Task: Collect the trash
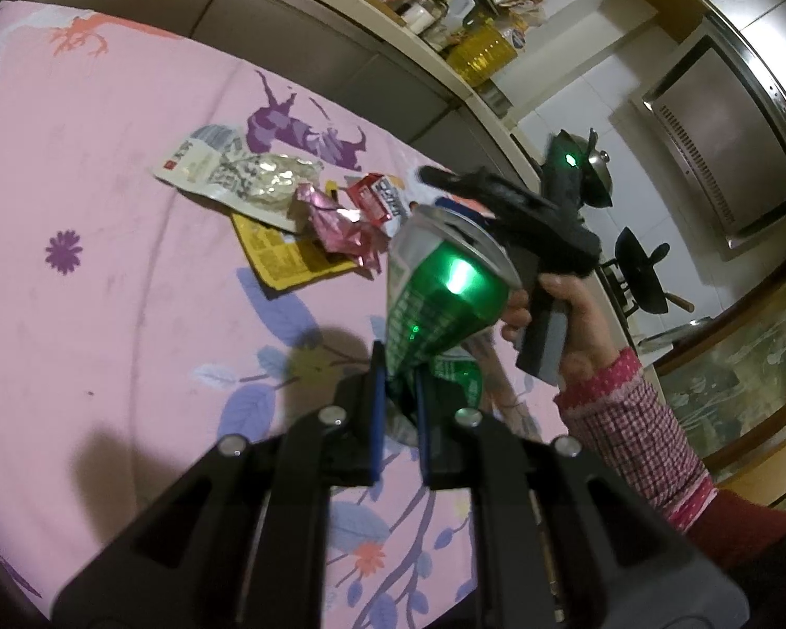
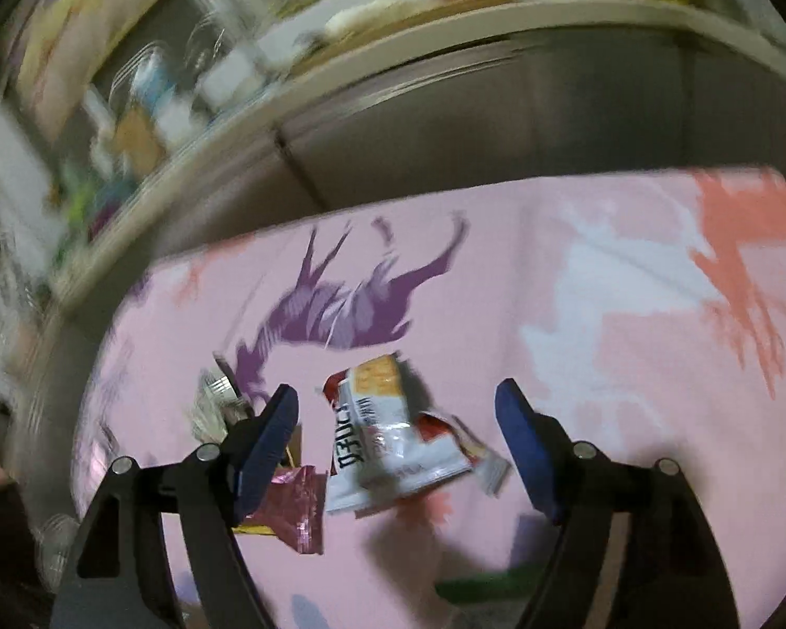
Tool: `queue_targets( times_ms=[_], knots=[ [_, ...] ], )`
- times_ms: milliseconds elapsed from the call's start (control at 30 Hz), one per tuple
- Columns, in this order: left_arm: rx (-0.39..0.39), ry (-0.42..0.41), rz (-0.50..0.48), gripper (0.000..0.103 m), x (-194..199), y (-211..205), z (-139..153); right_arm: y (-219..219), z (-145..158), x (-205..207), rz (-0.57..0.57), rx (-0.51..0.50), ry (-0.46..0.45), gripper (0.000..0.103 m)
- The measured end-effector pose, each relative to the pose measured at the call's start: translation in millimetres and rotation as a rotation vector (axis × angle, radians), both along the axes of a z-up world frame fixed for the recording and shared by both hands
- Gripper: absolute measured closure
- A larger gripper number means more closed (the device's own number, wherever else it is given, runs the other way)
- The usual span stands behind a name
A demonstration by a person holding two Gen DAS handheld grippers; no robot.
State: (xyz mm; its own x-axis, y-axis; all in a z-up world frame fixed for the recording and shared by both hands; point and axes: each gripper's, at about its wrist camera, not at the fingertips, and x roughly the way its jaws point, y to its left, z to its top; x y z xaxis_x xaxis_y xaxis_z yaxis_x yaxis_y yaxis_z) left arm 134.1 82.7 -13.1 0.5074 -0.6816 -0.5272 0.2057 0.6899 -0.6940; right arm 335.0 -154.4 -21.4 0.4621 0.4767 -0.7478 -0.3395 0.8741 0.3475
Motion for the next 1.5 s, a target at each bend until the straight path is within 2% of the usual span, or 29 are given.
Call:
queue_targets(
  times_ms=[67, 100, 133, 167, 233, 467, 600, 733, 800, 867, 967, 1133, 1167, 1300, 1367, 1400, 1500],
  knots=[
    [0.003, 0.000, -0.003, 0.094, 0, -1, 2, 21, -5, 1, 0.082, -0.089, -0.008, 0.032],
    [0.007, -0.001, -0.006, 0.094, -1, -2, 3, 26, -5, -1, 0.104, -0.106, -0.009, 0.041],
    [0.010, -0.002, -0.008, 0.094, 0, -3, 3, 32, -8, -4, 0.141, -0.140, -0.004, 0.071],
    [0.013, -0.003, -0.011, 0.094, 0, -5, 5, 33, -9, -6, 0.153, -0.145, 0.001, 0.093],
    [0.019, -0.006, -0.021, 0.094, 2, -10, 6, 24, -7, -16, 0.154, -0.107, -0.005, 0.102],
    [0.046, -0.026, -0.074, 0.094, 11, -43, 18, -27, 27, -40, 0.059, 0.000, -0.059, 0.103],
    [0.039, -0.026, -0.087, 0.094, 13, -58, 23, -49, 37, -49, 0.021, 0.002, -0.077, 0.103],
    [0.041, -0.022, -0.081, 0.094, 10, -60, 21, -68, 21, -41, -0.034, 0.152, 0.045, 0.103],
    [0.044, -0.013, -0.075, 0.094, 7, -56, 18, -66, 7, -32, -0.013, 0.211, 0.135, 0.103],
    [0.048, -0.005, -0.067, 0.094, 5, -50, 15, -59, -1, -26, 0.015, 0.201, 0.188, 0.103],
    [0.047, 0.004, -0.053, 0.094, 3, -38, 11, -38, -5, -19, 0.058, 0.113, 0.159, 0.103],
    [0.034, 0.006, -0.032, 0.094, 3, -21, 9, -22, -12, -9, 0.083, 0.105, 0.179, 0.103],
    [0.032, 0.005, -0.030, 0.094, 3, -19, 8, -23, -12, -7, 0.073, 0.124, 0.183, 0.103],
    [0.016, 0.003, -0.020, 0.094, 4, -11, 7, -42, 1, -6, 0.021, 0.402, 0.144, 0.103],
    [0.012, 0.006, -0.018, 0.094, 4, -10, 6, -45, 9, -8, -0.007, 0.445, 0.097, 0.103],
    [0.011, 0.009, -0.016, 0.094, 5, -9, 5, -44, 9, -8, -0.013, 0.452, 0.106, 0.103],
    [0.004, 0.010, -0.012, 0.094, 6, -7, 4, -43, -1, 0, -0.015, 0.519, 0.230, 0.103]
  ],
)
